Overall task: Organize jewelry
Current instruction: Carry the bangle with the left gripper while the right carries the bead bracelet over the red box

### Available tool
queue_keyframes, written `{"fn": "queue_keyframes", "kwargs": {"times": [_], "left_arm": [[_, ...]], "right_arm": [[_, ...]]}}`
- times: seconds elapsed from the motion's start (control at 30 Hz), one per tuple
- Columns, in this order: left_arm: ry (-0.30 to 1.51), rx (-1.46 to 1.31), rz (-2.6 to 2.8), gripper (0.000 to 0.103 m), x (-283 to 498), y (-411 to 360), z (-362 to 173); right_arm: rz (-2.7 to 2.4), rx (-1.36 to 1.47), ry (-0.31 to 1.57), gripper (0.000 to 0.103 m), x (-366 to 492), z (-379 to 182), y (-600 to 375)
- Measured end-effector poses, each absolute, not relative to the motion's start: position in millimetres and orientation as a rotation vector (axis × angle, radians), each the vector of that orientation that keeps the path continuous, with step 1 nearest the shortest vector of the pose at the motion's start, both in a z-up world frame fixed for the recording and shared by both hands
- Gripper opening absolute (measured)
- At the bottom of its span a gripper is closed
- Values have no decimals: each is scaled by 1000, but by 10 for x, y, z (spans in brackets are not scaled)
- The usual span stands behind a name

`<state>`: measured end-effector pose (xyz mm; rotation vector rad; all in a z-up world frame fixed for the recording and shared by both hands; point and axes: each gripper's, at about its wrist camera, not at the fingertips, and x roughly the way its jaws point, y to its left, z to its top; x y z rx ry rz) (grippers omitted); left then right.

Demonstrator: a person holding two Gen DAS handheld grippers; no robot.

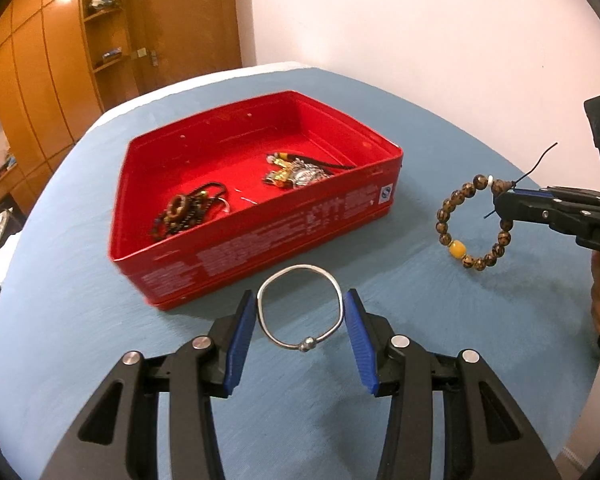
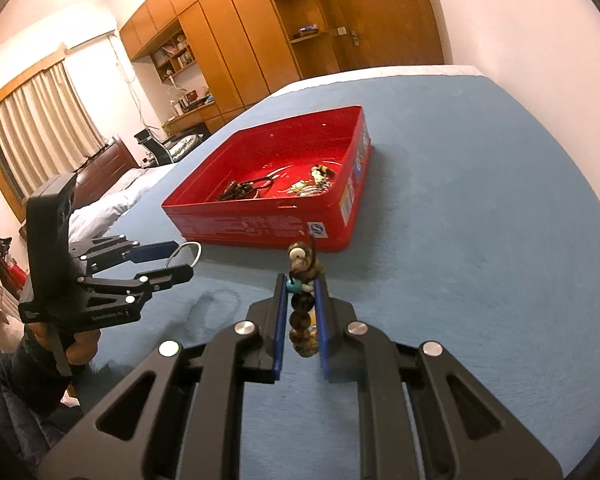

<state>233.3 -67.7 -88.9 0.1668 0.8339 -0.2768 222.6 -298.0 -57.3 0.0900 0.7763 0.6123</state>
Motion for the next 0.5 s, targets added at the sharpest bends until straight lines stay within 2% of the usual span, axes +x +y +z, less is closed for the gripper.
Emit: {"fn": "queue_keyframes", "kwargs": {"times": [0.5], "left_arm": [[781,153,-268,45,2102,-467,-637]], "right_arm": [[641,24,743,12,2136,-311,-2710]]}}
